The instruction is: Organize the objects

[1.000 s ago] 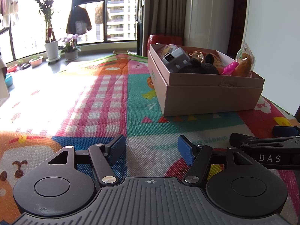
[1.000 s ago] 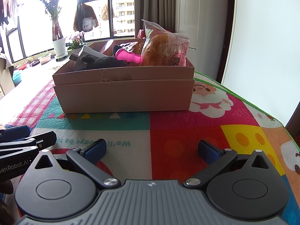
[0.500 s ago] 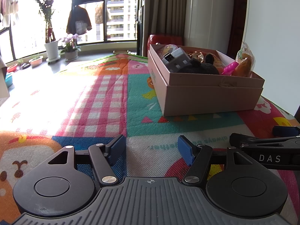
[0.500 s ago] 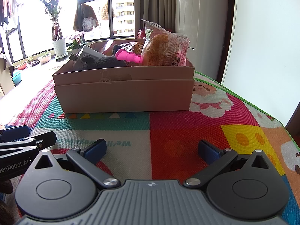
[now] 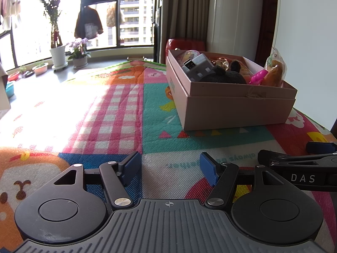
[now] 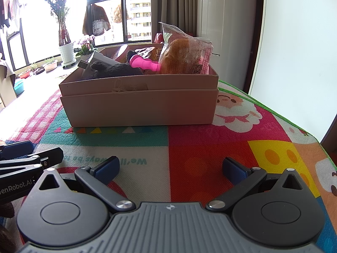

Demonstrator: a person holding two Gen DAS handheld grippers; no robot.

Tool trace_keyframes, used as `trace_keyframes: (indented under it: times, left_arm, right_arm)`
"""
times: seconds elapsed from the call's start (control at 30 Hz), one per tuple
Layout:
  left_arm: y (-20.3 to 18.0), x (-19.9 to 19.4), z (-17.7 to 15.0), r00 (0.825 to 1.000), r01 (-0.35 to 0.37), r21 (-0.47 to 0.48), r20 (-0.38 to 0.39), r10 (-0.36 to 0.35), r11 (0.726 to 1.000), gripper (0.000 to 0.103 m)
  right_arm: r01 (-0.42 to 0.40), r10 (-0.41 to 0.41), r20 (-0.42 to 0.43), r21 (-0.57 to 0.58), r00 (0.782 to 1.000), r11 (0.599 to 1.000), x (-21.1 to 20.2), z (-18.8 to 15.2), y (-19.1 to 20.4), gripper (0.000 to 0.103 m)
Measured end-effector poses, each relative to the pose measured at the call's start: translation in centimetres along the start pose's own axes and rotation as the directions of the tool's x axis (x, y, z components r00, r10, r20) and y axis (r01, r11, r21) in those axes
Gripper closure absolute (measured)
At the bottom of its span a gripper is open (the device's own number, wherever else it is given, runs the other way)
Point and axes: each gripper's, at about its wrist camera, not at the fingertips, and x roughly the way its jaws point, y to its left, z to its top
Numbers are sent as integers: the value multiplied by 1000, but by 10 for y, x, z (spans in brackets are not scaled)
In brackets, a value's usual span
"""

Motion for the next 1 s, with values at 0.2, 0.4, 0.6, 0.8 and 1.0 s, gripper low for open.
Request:
trace_keyframes:
  times: [0.2,0.4,0.6,0.8,1.0]
  left_arm:
    - [0,0,0,1000,-4,5,0,4,1000,34]
    - [-1,0,0,1000,-4,5,0,4,1000,34]
    - [-1,0,0,1000,-3,3,0,3,1000,34]
    - [-1,0,0,1000,-2,2,0,2,1000,34]
    - [-1,0,0,1000,-3,3,-1,3,1000,34]
  right_arm:
    - [0,0,0,0,1000,1000,0,0,0,0]
    - [0,0,0,0,1000,1000,0,0,0,0]
    - [0,0,0,0,1000,1000,0,0,0,0]
    - [0,0,0,0,1000,1000,0,0,0,0]
    - [0,0,0,0,1000,1000,0,0,0,0]
